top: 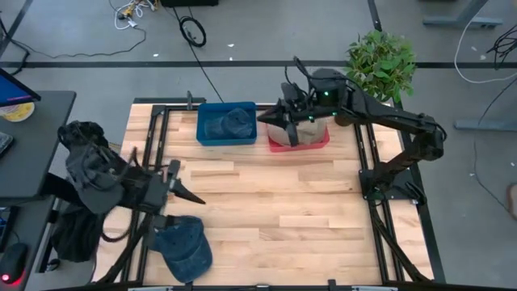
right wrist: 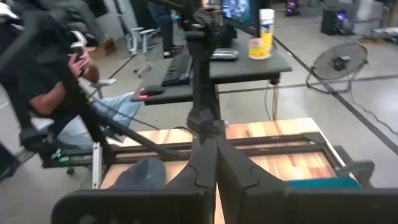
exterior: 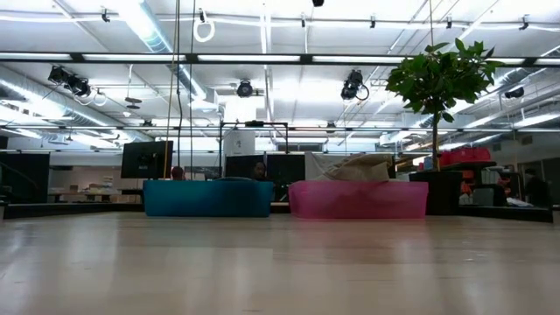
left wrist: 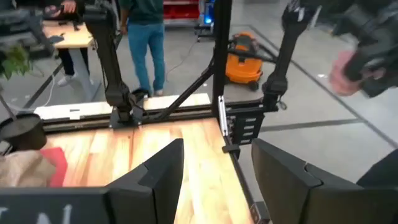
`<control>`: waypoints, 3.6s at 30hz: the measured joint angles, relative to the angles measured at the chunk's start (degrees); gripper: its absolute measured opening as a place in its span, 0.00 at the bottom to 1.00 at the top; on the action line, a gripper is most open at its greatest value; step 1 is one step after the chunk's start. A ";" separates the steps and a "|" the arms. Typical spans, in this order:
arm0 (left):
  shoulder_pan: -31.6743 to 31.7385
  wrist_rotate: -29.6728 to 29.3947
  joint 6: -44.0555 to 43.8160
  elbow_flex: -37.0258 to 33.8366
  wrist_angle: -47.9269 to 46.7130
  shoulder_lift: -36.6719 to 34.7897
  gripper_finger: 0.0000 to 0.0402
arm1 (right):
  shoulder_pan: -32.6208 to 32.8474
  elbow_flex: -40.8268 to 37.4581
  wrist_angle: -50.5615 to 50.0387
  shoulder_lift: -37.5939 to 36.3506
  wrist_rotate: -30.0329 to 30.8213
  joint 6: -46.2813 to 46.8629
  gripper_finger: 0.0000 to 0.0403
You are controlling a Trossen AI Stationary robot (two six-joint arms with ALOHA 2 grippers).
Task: Pick & Place hat
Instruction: Put the blue cap into the blue bin
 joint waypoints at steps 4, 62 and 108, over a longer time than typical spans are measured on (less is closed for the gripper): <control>0.00 -3.51 -2.34 -0.07 0.53 2.40 0.48 | 2.53 -0.02 -0.99 -1.79 0.00 -2.83 0.03; 2.96 5.20 -28.20 -0.02 -2.02 22.34 0.36 | 6.61 -94.33 77.85 -51.60 3.46 12.36 0.03; -10.81 18.19 -48.94 28.76 -33.87 52.90 0.45 | 6.61 -94.31 63.70 -53.84 3.43 19.05 0.03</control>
